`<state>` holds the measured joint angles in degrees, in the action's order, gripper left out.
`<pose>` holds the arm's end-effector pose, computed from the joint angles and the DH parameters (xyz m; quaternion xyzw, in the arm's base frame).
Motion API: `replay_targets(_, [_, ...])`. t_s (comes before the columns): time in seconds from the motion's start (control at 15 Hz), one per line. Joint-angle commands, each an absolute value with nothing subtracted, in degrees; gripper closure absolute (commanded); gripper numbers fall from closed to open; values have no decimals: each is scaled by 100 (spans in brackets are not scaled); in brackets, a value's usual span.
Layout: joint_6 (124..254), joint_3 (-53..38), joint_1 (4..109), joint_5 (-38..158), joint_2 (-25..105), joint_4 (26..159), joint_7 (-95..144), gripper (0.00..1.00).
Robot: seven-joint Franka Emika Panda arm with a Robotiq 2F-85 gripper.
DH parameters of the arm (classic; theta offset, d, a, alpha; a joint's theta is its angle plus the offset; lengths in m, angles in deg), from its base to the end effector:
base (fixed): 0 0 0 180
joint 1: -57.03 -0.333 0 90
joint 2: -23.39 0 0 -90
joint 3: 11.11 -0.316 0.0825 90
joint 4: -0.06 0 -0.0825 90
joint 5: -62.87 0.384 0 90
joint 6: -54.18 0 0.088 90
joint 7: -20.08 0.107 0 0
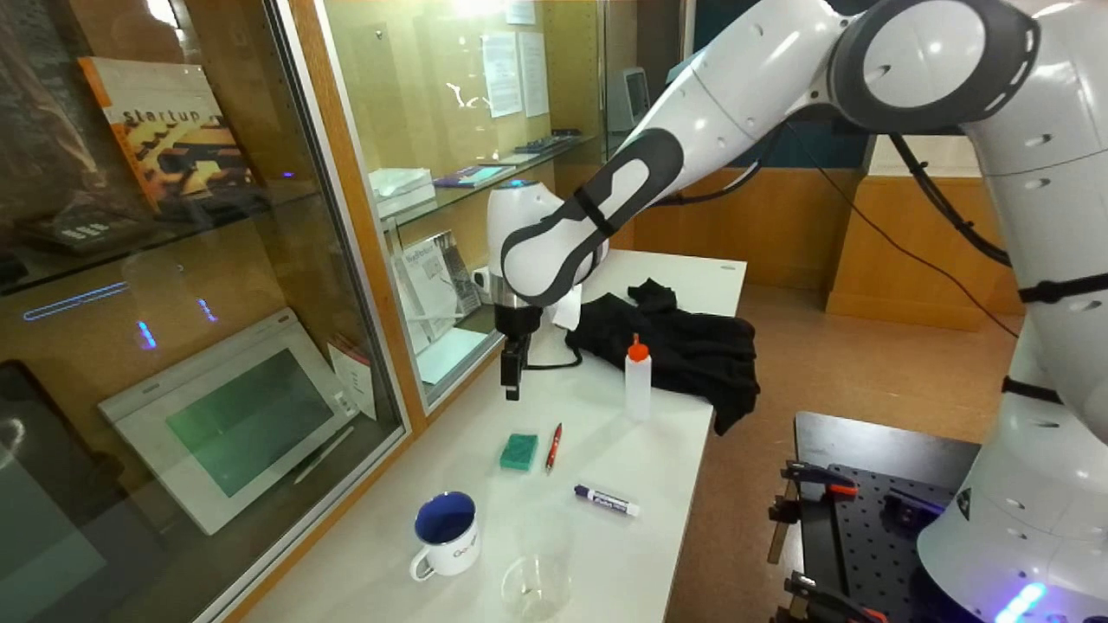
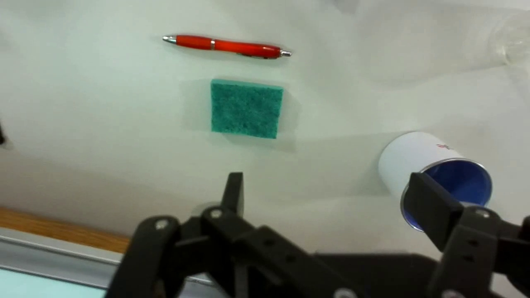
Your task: Pick up the sponge and wipe the window
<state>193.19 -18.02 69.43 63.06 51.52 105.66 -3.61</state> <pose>0.6504 -0.0682 0.2706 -0.9873 -0.1484 -0.0535 0.0162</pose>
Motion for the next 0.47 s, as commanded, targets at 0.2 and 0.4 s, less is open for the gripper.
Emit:
replay_targets(0.2, [18790, -1688, 6823, 6633, 4356, 11113, -588, 0])
replay_targets(0.4, [18725, -1662, 6772, 6620, 4321, 11123, -593, 0])
